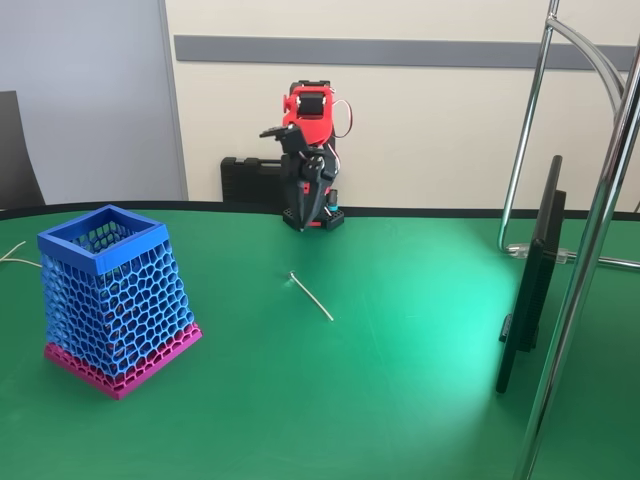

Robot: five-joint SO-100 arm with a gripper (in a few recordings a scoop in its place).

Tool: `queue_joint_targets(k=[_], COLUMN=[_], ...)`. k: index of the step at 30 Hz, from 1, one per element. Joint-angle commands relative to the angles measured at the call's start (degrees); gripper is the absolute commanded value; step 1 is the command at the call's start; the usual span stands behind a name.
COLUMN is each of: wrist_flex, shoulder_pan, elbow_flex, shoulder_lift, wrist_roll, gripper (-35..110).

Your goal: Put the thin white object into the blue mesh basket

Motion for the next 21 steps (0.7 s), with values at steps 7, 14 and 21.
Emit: queue_joint_targets(k=[7,14,21], wrist_flex=[4.57,4.57,8.79], shoulder_pan=[5.63,8.26,7.21], elbow_flex=[-5.27,-6.59,-5.89], shoulder_lift=[-6.94,-12.04,-14.85], wrist_roll=[-17.23,-27.6,-33.75], gripper=[2,6,17])
